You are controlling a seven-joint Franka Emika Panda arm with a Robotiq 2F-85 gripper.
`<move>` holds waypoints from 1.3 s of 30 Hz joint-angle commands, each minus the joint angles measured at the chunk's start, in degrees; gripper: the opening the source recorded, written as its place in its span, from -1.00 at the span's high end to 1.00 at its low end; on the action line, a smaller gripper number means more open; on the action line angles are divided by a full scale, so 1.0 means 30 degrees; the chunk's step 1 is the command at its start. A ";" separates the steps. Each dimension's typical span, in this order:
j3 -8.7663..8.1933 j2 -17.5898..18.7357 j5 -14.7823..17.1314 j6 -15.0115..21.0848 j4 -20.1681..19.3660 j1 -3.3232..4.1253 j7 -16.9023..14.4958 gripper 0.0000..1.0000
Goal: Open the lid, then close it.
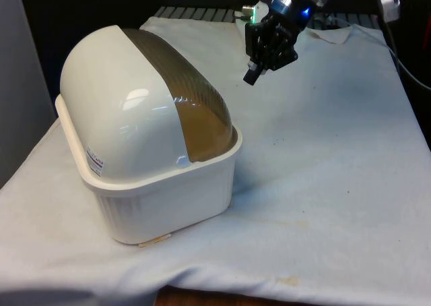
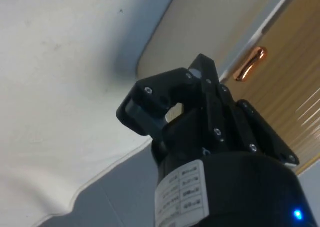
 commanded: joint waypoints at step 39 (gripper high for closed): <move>0.0554 0.1891 -0.5730 -0.3209 0.1070 0.0325 0.5940 1.00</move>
